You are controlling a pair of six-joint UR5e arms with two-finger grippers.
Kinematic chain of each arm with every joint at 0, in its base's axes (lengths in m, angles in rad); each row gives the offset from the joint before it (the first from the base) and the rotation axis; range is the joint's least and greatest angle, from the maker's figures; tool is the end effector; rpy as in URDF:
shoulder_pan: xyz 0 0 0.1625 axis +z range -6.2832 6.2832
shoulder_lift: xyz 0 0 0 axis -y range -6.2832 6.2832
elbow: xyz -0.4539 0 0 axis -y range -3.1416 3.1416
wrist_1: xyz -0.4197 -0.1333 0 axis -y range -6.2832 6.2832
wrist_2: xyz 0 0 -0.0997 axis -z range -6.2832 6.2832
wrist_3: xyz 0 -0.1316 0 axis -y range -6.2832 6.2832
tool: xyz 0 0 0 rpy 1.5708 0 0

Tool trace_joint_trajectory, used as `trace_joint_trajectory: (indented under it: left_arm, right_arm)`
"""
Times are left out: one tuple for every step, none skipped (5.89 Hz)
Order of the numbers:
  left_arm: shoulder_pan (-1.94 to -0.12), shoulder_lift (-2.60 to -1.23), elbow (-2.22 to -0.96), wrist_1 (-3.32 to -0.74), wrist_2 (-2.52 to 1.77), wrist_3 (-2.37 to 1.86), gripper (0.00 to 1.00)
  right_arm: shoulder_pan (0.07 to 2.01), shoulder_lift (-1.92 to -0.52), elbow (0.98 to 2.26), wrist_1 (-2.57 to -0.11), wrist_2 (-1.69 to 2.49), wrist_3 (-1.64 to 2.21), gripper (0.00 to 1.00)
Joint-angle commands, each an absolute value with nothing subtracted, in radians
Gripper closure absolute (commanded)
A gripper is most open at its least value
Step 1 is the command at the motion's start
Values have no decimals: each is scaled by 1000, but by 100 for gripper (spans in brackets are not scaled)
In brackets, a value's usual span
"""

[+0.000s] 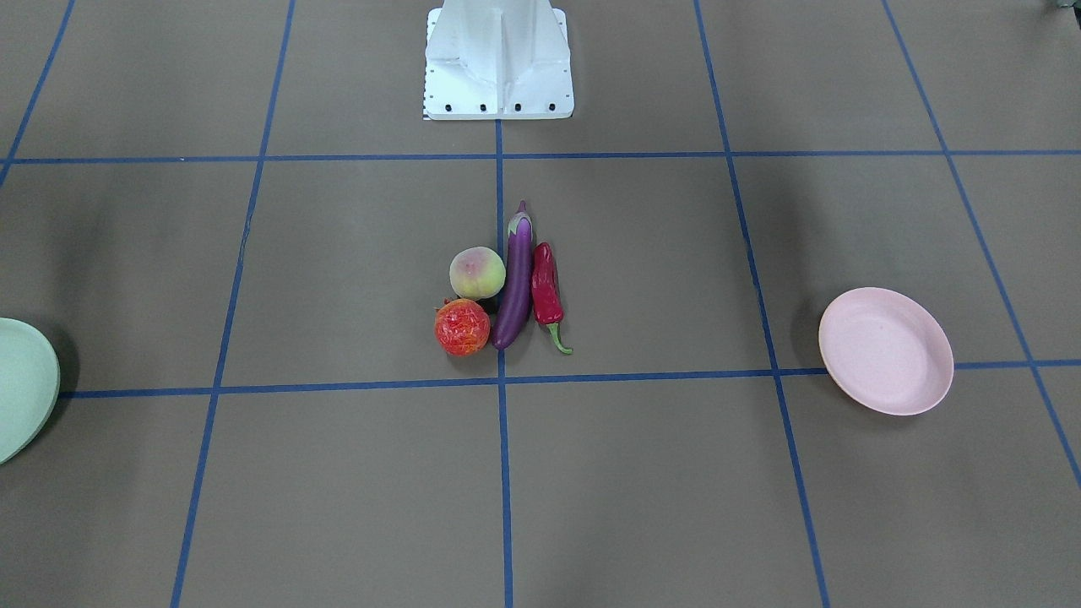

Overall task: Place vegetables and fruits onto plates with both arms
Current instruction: 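Move the right gripper over the red pomegranate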

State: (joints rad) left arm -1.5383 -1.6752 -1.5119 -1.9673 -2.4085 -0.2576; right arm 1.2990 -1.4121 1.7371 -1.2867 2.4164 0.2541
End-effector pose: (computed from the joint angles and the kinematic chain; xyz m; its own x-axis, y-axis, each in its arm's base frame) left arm -0.0162 -0.5952 0.6318 0.6442 0.0981 -0.7585 0.1394 0.9601 0.2425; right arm -0.1279 -0.5884 0.4912 0.5625 -0.3729 0.7379 0.0814 0.9131 0.3995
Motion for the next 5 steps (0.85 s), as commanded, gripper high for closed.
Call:
trace_joint_trajectory:
  left_arm:
    - [-1493,-1701,-1505,-1986,-2402,-261,0]
    - [-1493,-1701,-1508,-1988,-2404,-262,0]
    - [-1493,-1701,-1508,-1988,-2402,-259,0]
    - [-1493,-1698,-1508,-1990,-2402,-255,0]
    - [-1493,-1698,-1508,-1991,-2404,-253,0]
  right_arm:
    - [1144,-1250,1740,-1258,2407,561,0]
    - [1068,-1174,1738,-1270,2354,707,0]
    - [990,-1125,1735,-1296,2273,854,0]
    - [917,-1059,1732,-1378,2175,924,0]
    - [846,-963,1727,-1549,2090,943,0]
